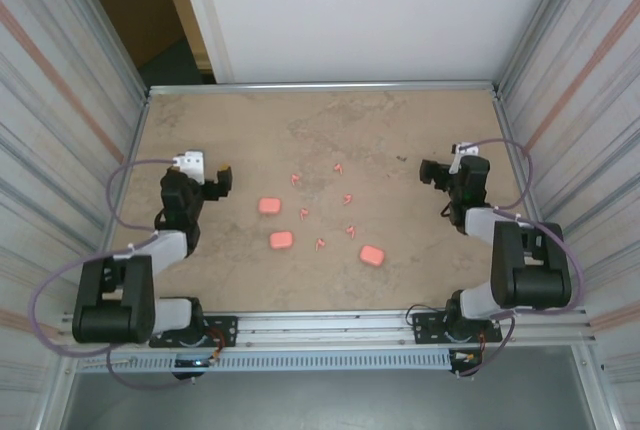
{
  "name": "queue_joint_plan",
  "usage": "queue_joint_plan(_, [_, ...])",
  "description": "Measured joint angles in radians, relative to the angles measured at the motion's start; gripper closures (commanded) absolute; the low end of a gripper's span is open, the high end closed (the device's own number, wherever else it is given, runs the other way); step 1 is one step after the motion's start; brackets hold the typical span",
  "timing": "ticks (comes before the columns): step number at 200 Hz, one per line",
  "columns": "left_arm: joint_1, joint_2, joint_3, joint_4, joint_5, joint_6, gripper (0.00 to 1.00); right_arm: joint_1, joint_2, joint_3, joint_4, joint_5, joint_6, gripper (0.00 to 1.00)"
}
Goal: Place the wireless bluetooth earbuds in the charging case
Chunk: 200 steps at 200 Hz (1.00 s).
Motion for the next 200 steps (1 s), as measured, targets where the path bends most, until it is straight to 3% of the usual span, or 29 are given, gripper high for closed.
queue_joint_plan(44, [0.000,-0.138,0.015,-0.172,-0.024,-0.165,0.01,0.092,-0.109,0.107,-0.239,-0.083,-0.018,0.00])
queue_joint_plan(99, [0.000,-0.258,0.032,-0.391,0.061,-0.402,0.01,0.372,-0.126,0.319,-0.509,-0.254,-0.187,0.00])
queue_joint_plan(138, [0.000,-0.340,0.053,-0.518,0.122,-0.472,0.01,0.528,-0.031,0.482,-0.650,-0.365,-0.341,0.00])
queue_joint_plan(200, [-0.001,-0.480,0.055,-0.644,0.156,-0.502,0.01,0.686,0.160,0.602,-0.745,-0.487,-0.639,0.00])
